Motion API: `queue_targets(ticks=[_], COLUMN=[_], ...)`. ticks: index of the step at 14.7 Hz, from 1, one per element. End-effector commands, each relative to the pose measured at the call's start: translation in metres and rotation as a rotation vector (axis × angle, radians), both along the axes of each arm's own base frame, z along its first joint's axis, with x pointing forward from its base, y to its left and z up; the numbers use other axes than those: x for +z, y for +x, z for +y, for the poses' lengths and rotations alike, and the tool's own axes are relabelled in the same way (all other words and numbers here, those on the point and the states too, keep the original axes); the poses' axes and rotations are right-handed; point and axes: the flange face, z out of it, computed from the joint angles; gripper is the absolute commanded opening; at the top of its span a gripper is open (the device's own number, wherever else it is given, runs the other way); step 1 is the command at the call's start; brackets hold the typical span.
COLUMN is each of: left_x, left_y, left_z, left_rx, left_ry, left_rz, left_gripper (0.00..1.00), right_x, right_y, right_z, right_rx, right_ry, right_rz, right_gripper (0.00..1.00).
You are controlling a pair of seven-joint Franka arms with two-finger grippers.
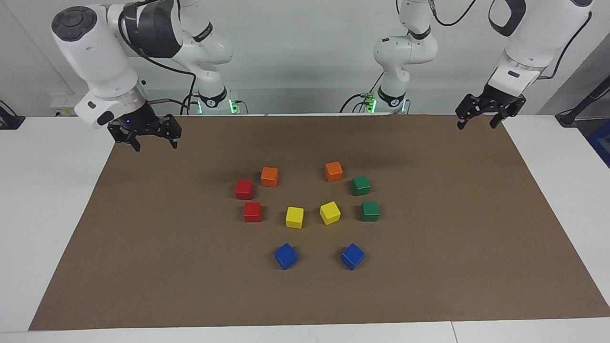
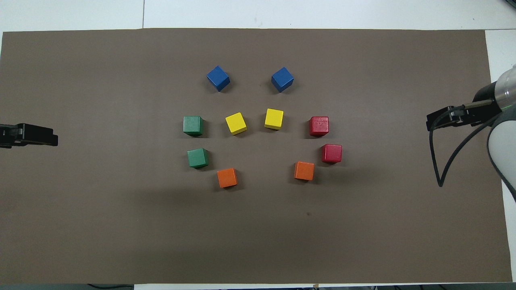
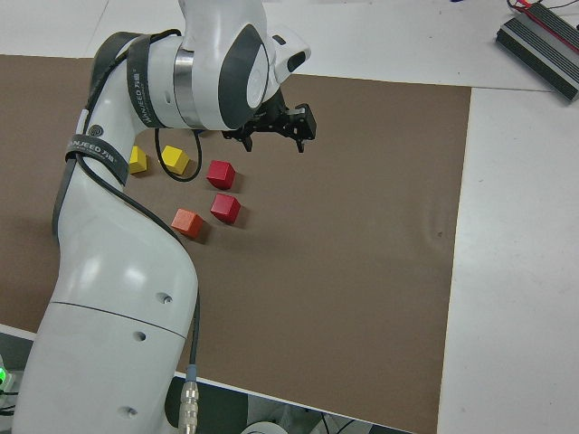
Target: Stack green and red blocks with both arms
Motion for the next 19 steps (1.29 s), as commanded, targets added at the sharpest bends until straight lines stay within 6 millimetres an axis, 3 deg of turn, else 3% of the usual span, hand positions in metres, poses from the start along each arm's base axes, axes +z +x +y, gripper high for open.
queue_targets(ticks=[1, 5, 8, 9, 14, 19], left_x=[0.004, 0.001, -0.008, -0.015, -0.079, -0.171], left_y=[-0.004, -0.007, -0.006, -0.006, -0.004, 0.002], left_z=[-0.005, -0.007, -0.028, -0.046, -0.114, -0.184], left_rx=[-0.010, -0.021, -0.041, -0.060, -0.039, -0.042], left_ry=[-0.006, -0.005, -0.014, -0.015, -0.026, -0.025], left_rz=[-0.005, -0.001, -0.023, -0.033, -0.054, -0.020], left_gripper=[1.00, 1.00, 1.00, 1.00, 1.00, 1.00], right_x=[-0.004, -0.040, -0.081, -0.092, -0.132, -0.161], right_y=[-0.006, -0.003, -0.005, -0.007, -0.017, -0.022], right_z=[0.015, 0.094, 0.131, 0.139, 0.141, 0.140], right_rx=[-0.032, -0.035, -0.046, -0.053, -0.091, -0.236], right_ry=[0.001, 0.009, 0.016, 0.021, 0.017, -0.002], right_rz=[-0.025, -0.062, -0.073, -0.084, -0.067, -0.027], right_gripper=[1.00, 1.00, 1.00, 1.00, 1.00, 1.00])
